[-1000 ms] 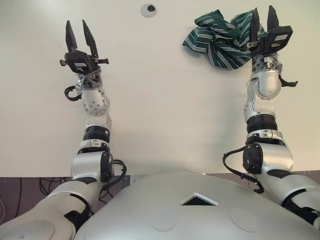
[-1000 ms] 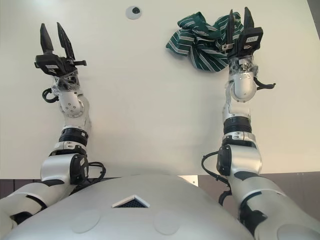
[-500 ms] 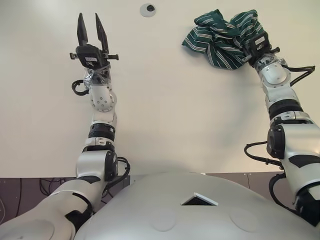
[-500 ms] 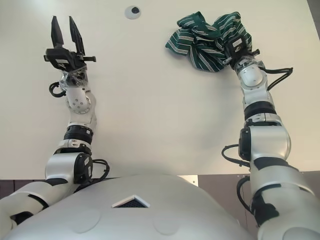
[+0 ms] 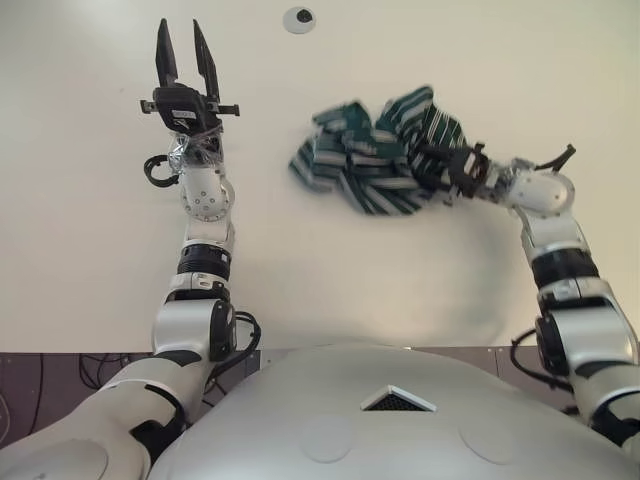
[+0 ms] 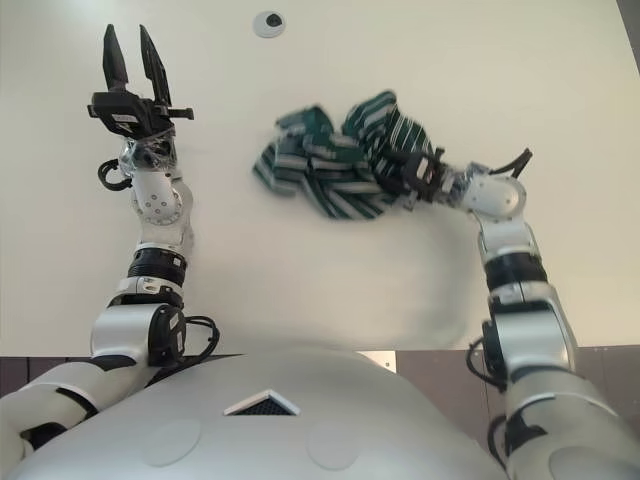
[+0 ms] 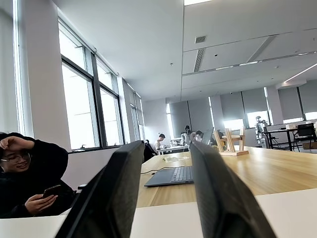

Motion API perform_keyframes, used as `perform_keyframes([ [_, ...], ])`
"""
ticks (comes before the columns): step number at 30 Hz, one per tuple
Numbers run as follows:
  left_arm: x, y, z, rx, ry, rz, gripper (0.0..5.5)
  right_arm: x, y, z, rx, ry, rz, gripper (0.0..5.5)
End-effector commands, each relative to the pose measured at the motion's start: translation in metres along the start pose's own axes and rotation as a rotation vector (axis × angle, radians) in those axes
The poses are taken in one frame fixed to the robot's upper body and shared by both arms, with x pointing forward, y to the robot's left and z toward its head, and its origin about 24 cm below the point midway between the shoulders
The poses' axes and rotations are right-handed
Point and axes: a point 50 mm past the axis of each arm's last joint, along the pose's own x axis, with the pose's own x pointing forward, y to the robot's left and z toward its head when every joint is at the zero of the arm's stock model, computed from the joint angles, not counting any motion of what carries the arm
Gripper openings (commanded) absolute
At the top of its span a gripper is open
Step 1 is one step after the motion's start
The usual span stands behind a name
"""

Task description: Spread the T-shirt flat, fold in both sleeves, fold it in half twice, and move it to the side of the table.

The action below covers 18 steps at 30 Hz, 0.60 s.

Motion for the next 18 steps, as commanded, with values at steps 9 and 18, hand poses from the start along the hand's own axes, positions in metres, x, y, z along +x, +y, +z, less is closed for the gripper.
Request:
perform_keyframes([
  [9,-0.008,-0.009,0.009,-0.339,0.114,-0.288,1.65,-0.002,0.043,-0.003,0.198,-0.021,0.06,1.7],
  [18,-0.066,0.01,0.051,-0.477,0.243,-0.894,1.65,-0.003,0.045,0.001,0.195,-0.019,0.035,1.7],
])
